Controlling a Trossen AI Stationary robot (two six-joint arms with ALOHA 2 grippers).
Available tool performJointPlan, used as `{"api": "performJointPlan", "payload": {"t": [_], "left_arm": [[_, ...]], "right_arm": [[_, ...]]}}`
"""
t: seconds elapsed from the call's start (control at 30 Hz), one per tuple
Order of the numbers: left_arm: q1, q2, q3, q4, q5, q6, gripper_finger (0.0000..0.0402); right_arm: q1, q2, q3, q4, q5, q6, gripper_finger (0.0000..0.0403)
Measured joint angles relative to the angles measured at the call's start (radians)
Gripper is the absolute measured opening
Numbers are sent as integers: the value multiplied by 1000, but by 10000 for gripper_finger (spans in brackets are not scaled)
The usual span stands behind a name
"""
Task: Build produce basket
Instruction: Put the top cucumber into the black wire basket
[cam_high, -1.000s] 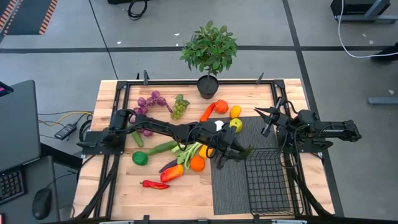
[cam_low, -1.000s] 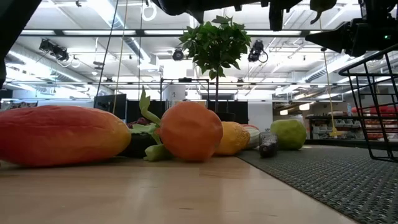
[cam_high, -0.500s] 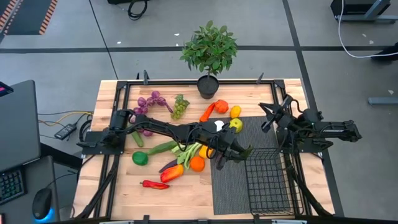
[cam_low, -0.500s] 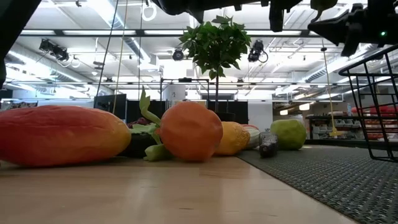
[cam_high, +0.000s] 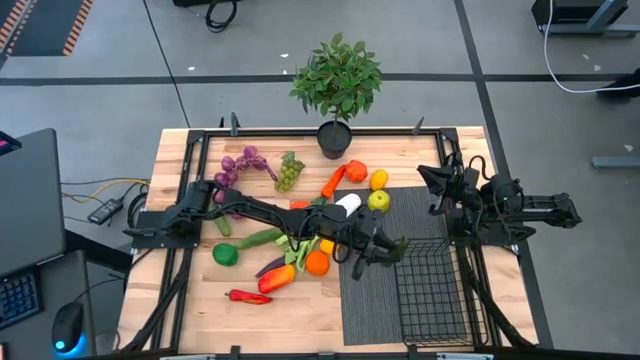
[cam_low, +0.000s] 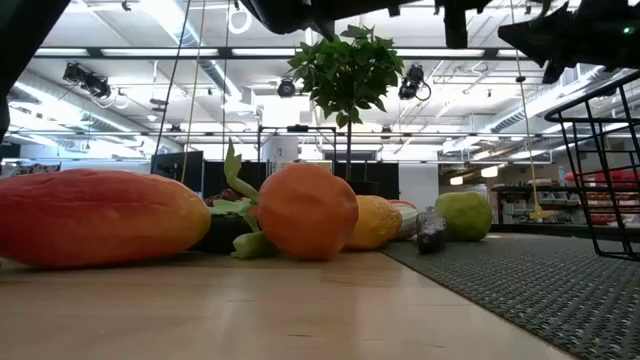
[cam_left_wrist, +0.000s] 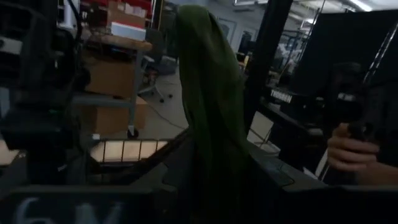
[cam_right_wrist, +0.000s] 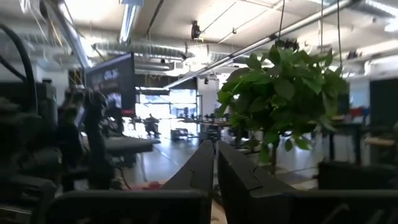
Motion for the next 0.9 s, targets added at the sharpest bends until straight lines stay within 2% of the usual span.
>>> {"api": "performJointPlan", "payload": {"t": [0.2,0.37,0.53,0.67,0.9], "left_arm": [[-2,-2,0,63,-7,12,113],[-2,-2,0,21,-7,19,111],[29,-15,0,-36,-3,28,113],[73,-68,0,-139,18,38,110],[138,-132,0,-335,19,94,108]], "right_arm": [[0,0,0,0,0,58,27],[0,0,0,-22,0,150,27],[0,10,0,-29,-4,159,37],[3,42,0,-39,-45,179,70],[23,93,-1,-6,-70,189,162]]}}
